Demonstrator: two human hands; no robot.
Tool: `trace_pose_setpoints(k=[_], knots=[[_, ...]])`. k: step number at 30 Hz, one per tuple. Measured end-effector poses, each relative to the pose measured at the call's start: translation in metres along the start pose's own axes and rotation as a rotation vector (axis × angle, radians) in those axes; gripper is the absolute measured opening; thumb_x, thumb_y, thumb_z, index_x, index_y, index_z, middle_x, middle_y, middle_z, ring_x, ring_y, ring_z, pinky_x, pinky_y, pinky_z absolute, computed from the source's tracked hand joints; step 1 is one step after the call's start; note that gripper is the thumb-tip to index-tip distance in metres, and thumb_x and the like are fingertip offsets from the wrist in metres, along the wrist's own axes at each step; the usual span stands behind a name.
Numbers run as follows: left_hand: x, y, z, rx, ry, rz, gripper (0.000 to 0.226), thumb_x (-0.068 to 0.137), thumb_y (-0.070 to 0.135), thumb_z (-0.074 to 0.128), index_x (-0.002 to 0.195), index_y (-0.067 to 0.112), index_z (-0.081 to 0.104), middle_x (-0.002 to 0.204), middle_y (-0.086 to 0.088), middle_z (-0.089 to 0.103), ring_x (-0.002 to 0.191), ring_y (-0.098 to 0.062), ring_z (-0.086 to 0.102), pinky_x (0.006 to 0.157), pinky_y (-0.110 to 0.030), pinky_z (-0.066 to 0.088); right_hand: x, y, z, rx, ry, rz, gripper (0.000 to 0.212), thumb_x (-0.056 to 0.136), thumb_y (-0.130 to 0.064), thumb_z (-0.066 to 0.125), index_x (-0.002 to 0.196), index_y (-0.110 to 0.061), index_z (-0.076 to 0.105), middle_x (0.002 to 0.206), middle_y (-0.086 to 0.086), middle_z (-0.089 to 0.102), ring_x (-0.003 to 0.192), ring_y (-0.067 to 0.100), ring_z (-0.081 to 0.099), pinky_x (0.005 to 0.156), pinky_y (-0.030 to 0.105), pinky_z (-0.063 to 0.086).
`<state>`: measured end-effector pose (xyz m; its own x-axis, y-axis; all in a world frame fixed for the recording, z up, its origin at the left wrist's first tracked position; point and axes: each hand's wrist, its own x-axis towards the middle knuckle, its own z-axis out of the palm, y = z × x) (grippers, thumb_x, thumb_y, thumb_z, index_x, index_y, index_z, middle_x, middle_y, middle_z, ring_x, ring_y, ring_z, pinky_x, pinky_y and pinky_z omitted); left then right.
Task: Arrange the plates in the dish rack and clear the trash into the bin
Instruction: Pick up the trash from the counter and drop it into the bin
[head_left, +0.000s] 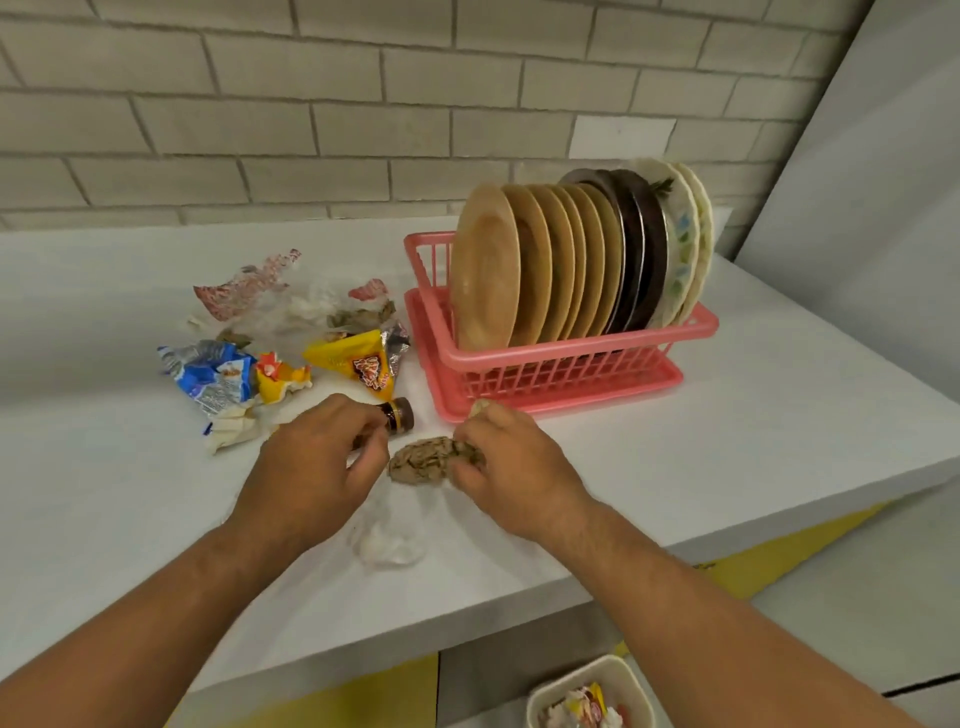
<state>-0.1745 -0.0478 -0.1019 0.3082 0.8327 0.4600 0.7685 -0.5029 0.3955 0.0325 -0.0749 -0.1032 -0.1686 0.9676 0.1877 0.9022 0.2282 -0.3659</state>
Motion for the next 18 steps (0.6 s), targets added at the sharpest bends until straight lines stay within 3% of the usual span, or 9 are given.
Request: trace_pose_setpoints(k=[4,7,10,14,17,18], knots=[[0.006,-0.035,-0.012,-0.034,0.008,0.033,0.023,0.086,0.036,0.047,0.094,0.022,0.064,0.083,0.008,0.056,0.071,-0.008,0.045,0.057,-0.022,0.035,0.030,-0.024,0.029,-0.348,-0.123,-0.067,0.040,0.094,-0.038,0.049,0.129,-0.019,0.052,0.124,0.002,0.053,0.113,0.028,0.044,0.091,0.041,0.038],[0.004,-0.054,-0.015,-0.079,-0.021,0.059,0.034,0.085,0.044,0.040,0.097,0.023,0.064,0.086,0.009,0.058,0.074,-0.008,0.047,0.061,-0.024,0.038,0.031,-0.029,0.047,-0.499,-0.190,-0.066,0.030,0.097,-0.015,0.043,0.124,-0.016,0.055,0.114,0.004,0.059,0.109,0.031,0.047,0.085,0.041,0.037],[0.006,-0.064,-0.016,-0.133,-0.017,0.065,0.034,0.085,0.042,0.040,0.099,0.022,0.064,0.086,0.008,0.059,0.076,-0.012,0.052,0.063,-0.029,0.045,0.025,-0.021,0.051,-0.348,-0.083,-0.043,0.036,0.092,-0.007,0.047,0.125,-0.019,0.055,0.110,0.004,0.057,0.107,0.030,0.048,0.088,0.041,0.039],[0.017,-0.064,-0.009,-0.183,-0.026,0.138,0.031,0.089,0.036,0.039,0.102,0.022,0.063,0.088,0.010,0.057,0.078,-0.006,0.046,0.066,-0.023,0.037,0.023,-0.022,0.022,0.209,0.147,0.173,0.038,0.090,-0.002,0.046,0.118,-0.023,0.062,0.100,0.000,0.050,0.088,0.011,0.050,0.074,0.031,0.047],[0.024,-0.059,-0.003,-0.222,-0.043,0.205,0.026,0.091,0.031,0.040,0.103,0.023,0.062,0.091,0.010,0.058,0.083,-0.008,0.050,0.069,-0.021,0.035,0.024,-0.016,-0.012,0.228,0.278,0.354,0.031,0.091,-0.006,0.041,0.098,-0.017,0.069,0.095,0.005,0.055,0.088,0.012,0.050,0.080,0.028,0.045],[0.026,-0.057,-0.001,-0.233,-0.039,0.222,0.025,0.091,0.030,0.041,0.102,0.023,0.062,0.090,0.010,0.057,0.084,-0.010,0.052,0.069,-0.020,0.034,0.023,-0.012,-0.020,0.240,0.310,0.405,0.028,0.090,-0.008,0.042,0.090,-0.014,0.069,0.093,0.005,0.055,0.089,0.017,0.052,0.083,0.033,0.047]])
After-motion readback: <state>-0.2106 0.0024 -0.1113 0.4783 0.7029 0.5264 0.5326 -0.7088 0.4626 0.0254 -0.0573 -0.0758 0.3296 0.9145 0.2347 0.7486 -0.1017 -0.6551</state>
